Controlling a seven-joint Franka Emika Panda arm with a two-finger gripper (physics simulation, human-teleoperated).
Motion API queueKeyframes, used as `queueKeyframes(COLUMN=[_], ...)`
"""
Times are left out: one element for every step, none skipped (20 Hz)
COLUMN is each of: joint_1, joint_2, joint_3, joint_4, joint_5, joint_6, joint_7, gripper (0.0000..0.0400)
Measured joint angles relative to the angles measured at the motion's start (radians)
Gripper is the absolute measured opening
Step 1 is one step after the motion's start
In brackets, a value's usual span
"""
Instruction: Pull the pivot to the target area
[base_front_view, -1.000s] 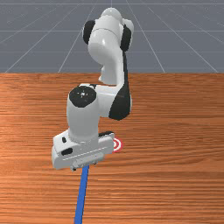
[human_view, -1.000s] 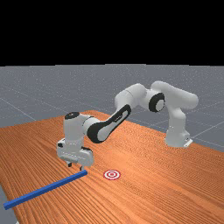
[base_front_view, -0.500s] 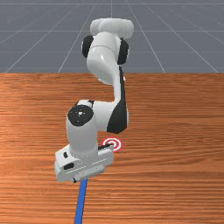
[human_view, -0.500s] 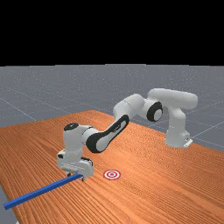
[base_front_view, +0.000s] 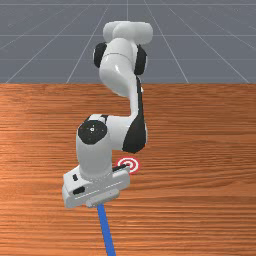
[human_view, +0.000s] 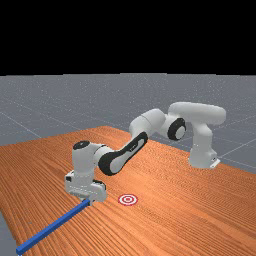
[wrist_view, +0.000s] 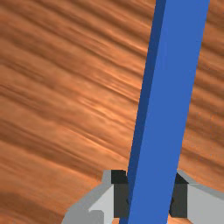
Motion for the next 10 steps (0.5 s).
queueKeyframes(joint_1=[0.001, 0.01, 0.013, 0.015, 0.017, 0.021, 0.024, 0.019, 0.009, -0.002], joint_2=[-0.003, -0.056, -0.078, -0.089, -0.108, -0.161, -0.186, -0.193, -0.193, -0.188], joint_3=[0.0, -0.001, 0.0, 0.0, 0.0, 0.006, 0.006, 0.008, 0.009, 0.008], joint_4=[-0.005, -0.108, -0.152, -0.173, -0.203, -0.311, -0.346, -0.348, -0.348, -0.338], joint_5=[0.0, 0.006, 0.009, 0.01, 0.011, 0.022, 0.023, 0.024, 0.026, 0.026], joint_6=[0.002, 0.075, 0.107, 0.117, 0.131, 0.24, 0.255, 0.254, 0.261, 0.252], joint_7=[-0.001, 0.005, 0.002, 0.001, -0.001, -0.015, -0.018, -0.028, -0.042, -0.051], gripper=[0.0101, 0.0098, 0.0097, 0.0095, 0.0095, 0.0095, 0.0095, 0.0096, 0.0095, 0.0095])
